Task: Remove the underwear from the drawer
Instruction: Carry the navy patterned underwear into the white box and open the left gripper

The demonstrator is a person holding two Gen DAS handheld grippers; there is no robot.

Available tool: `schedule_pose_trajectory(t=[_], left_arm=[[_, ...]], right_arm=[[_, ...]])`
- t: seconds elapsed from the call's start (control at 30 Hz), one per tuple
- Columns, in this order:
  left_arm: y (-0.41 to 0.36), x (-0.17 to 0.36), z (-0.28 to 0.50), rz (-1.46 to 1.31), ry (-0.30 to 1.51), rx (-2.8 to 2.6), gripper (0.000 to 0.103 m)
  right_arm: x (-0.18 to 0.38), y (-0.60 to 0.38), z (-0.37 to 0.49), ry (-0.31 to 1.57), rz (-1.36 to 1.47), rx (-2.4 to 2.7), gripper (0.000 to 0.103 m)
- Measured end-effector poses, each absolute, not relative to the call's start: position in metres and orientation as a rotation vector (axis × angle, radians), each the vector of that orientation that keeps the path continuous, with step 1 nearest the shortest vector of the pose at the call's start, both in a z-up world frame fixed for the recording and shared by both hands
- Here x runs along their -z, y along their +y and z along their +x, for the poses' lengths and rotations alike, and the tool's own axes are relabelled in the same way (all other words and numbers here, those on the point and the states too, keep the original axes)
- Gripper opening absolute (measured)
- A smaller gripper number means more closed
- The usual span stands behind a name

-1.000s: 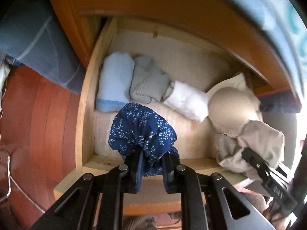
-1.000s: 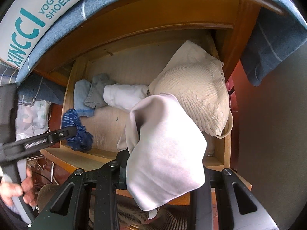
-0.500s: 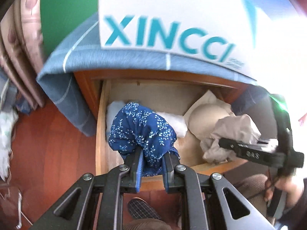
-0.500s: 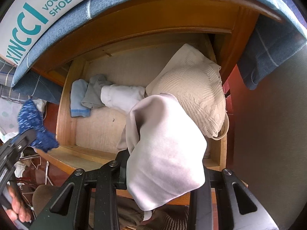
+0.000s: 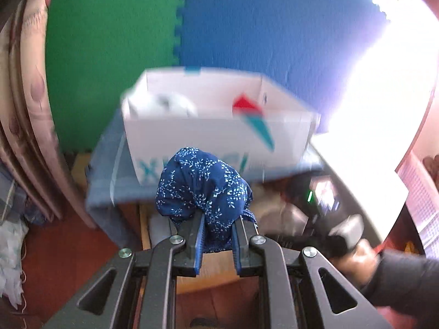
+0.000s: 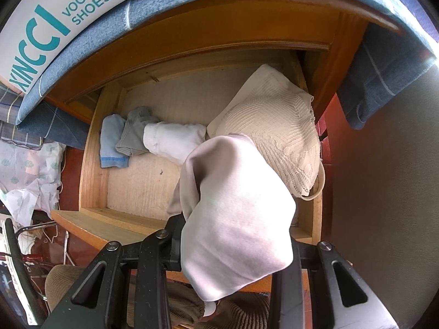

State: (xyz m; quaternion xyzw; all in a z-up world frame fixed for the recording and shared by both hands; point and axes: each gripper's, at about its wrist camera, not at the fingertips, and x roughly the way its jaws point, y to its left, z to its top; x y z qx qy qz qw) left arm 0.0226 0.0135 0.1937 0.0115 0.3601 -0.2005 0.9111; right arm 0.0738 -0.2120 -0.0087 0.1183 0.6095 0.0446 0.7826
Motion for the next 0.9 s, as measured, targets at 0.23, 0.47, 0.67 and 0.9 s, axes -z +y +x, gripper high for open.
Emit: schedule_pose_trajectory(t=[0.23, 0.47, 0.67, 0.9], left_arm=[[0.02, -0.272, 0.051, 0.002, 0.623, 0.39, 0.016], [0.02, -0.307, 0.103, 0.022, 0.607, 0.329, 0.016], [0.015, -0.286, 0.156, -0.017, 0.725, 0.295, 0.016], [0.001, -0.244, 0.194, -0.016, 0.832, 0.267, 0.016]], right_arm=[[0.008, -0.212, 0.075, 1.313, 0.247, -0.098, 0.031], [0.007, -0.211, 0.074, 1.306, 0.25, -0.098, 0.031], [0.007, -0.213, 0.072, 1.301, 0.26, -0.099, 0.031], [0.007, -0.214, 0.072, 1.3, 0.27, -0.107, 0.031]])
